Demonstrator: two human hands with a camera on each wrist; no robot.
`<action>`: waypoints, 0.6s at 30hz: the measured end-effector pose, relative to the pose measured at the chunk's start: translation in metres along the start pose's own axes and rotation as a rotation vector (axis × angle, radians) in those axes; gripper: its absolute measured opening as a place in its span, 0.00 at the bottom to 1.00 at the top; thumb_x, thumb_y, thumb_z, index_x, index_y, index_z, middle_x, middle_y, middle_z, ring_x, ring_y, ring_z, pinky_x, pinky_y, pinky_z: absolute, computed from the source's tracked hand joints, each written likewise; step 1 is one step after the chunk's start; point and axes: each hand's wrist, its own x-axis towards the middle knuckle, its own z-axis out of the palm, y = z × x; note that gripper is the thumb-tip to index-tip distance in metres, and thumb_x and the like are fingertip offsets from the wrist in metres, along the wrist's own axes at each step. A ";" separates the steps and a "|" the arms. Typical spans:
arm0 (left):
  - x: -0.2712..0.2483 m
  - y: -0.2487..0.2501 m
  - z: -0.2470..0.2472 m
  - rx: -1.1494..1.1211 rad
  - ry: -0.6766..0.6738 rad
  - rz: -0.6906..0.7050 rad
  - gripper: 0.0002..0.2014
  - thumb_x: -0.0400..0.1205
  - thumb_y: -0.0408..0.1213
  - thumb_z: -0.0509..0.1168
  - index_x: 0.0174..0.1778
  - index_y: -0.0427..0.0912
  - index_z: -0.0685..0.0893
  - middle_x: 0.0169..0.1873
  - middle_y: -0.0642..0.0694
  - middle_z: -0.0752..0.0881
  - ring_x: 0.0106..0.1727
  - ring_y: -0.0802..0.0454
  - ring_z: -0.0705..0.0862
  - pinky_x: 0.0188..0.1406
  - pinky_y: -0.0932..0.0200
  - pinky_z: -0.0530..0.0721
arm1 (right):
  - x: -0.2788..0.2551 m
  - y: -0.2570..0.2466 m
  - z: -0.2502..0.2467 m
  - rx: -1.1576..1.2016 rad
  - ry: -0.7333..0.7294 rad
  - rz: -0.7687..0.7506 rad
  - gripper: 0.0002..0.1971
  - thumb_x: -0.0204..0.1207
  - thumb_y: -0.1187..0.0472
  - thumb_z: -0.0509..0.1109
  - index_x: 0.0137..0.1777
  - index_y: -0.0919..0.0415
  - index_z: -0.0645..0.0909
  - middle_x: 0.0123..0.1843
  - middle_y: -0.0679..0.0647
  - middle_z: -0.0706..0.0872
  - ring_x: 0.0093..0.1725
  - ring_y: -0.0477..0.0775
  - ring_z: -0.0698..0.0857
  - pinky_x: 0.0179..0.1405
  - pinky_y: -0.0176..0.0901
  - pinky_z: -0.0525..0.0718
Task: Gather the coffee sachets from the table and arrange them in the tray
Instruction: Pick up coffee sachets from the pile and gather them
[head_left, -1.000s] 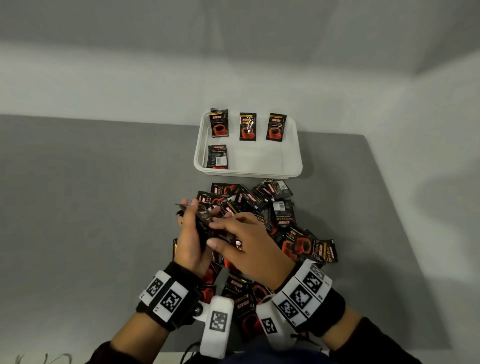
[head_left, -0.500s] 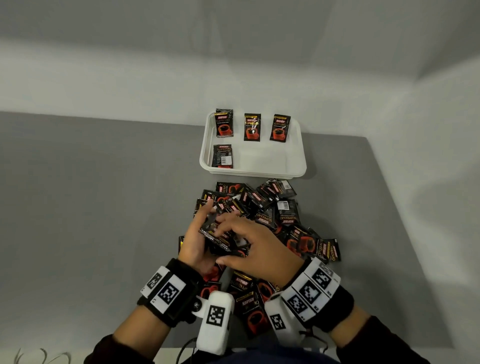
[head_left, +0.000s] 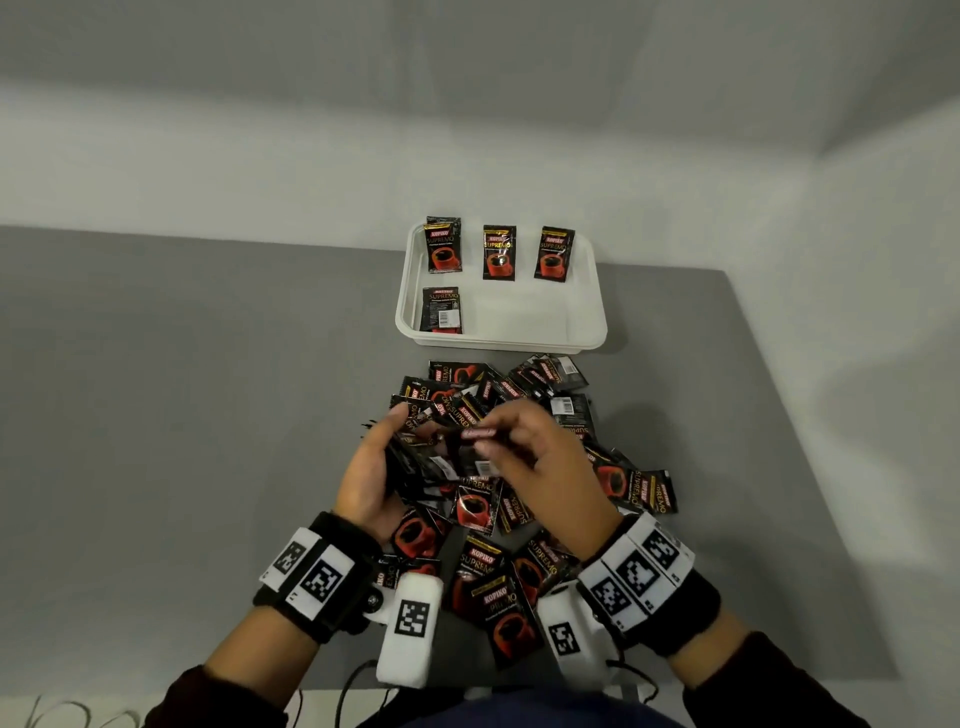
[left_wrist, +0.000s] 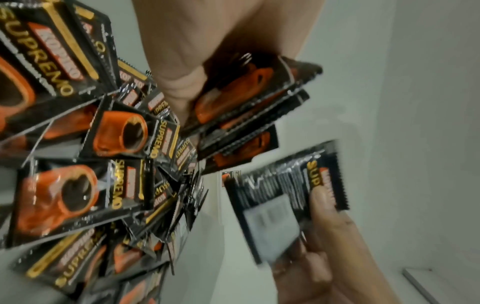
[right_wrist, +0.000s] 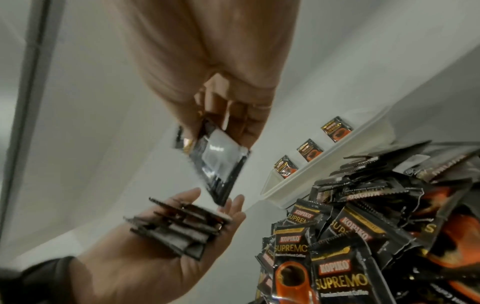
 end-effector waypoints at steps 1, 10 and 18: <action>0.000 0.002 0.001 -0.013 0.006 0.025 0.13 0.80 0.49 0.60 0.47 0.45 0.86 0.36 0.47 0.89 0.37 0.49 0.90 0.37 0.48 0.89 | 0.003 0.001 -0.002 0.006 0.092 0.029 0.09 0.76 0.60 0.71 0.54 0.49 0.78 0.50 0.43 0.88 0.51 0.38 0.86 0.51 0.31 0.83; -0.004 -0.009 0.026 0.080 -0.009 0.150 0.11 0.82 0.40 0.61 0.60 0.47 0.73 0.41 0.44 0.82 0.38 0.52 0.85 0.35 0.58 0.86 | 0.019 -0.014 0.036 -0.273 -0.024 0.006 0.11 0.80 0.57 0.64 0.58 0.57 0.84 0.47 0.53 0.88 0.42 0.43 0.82 0.42 0.35 0.78; -0.002 -0.012 0.008 0.141 0.009 0.146 0.29 0.66 0.46 0.73 0.65 0.54 0.74 0.49 0.42 0.85 0.49 0.46 0.87 0.45 0.48 0.86 | 0.005 0.000 0.016 0.088 -0.446 0.159 0.47 0.58 0.59 0.85 0.75 0.51 0.63 0.68 0.33 0.74 0.63 0.16 0.67 0.58 0.13 0.65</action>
